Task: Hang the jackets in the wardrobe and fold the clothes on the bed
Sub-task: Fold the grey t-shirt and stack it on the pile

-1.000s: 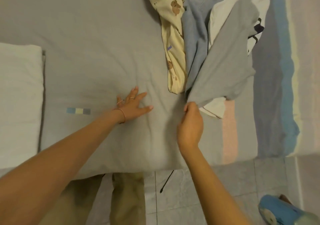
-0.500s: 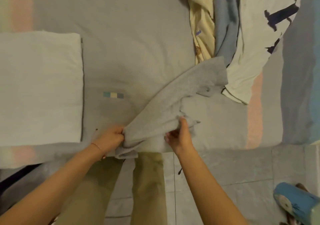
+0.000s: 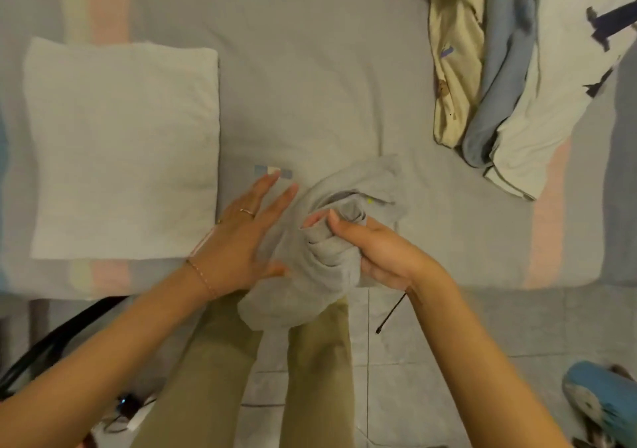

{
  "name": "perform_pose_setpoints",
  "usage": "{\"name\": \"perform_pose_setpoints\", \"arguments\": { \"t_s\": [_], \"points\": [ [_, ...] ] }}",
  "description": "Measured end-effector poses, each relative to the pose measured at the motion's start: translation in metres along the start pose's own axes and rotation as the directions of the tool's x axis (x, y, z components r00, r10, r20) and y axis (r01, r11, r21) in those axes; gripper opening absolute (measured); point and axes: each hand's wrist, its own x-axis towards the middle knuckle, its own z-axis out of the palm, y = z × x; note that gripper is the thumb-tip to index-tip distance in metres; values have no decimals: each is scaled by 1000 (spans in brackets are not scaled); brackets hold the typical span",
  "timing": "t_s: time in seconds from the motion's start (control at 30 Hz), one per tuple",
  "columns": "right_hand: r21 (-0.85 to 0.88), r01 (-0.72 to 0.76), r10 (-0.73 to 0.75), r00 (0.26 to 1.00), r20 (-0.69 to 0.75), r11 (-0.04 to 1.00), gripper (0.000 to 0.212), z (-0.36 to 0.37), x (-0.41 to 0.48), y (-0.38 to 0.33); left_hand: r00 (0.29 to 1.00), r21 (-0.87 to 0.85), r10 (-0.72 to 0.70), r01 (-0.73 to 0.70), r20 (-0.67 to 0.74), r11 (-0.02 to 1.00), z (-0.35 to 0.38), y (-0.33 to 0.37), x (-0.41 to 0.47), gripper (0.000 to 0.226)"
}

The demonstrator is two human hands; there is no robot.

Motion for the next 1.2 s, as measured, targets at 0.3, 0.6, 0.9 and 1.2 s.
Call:
{"name": "perform_pose_setpoints", "arguments": {
  "t_s": [0.3,0.6,0.9,1.2],
  "points": [
    [-247,211,-214,977,13,946,5,4,-2,-51,986,-17,27,-24,166,1000,-51,26,20,34],
    [-945,-37,-337,929,-152,324,65,-5,18,-51,992,59,-127,125,24,990,-81,-12,13,39],
    [-965,205,-683,729,41,161,18,-2,10,-59,974,-243,-148,104,-170,965,-91,-21,9,32],
    [-986,162,-455,876,158,-32,62,2,5,-69,994,-117,-62,50,-94,992,-95,-10,16,27]
  ]
}}
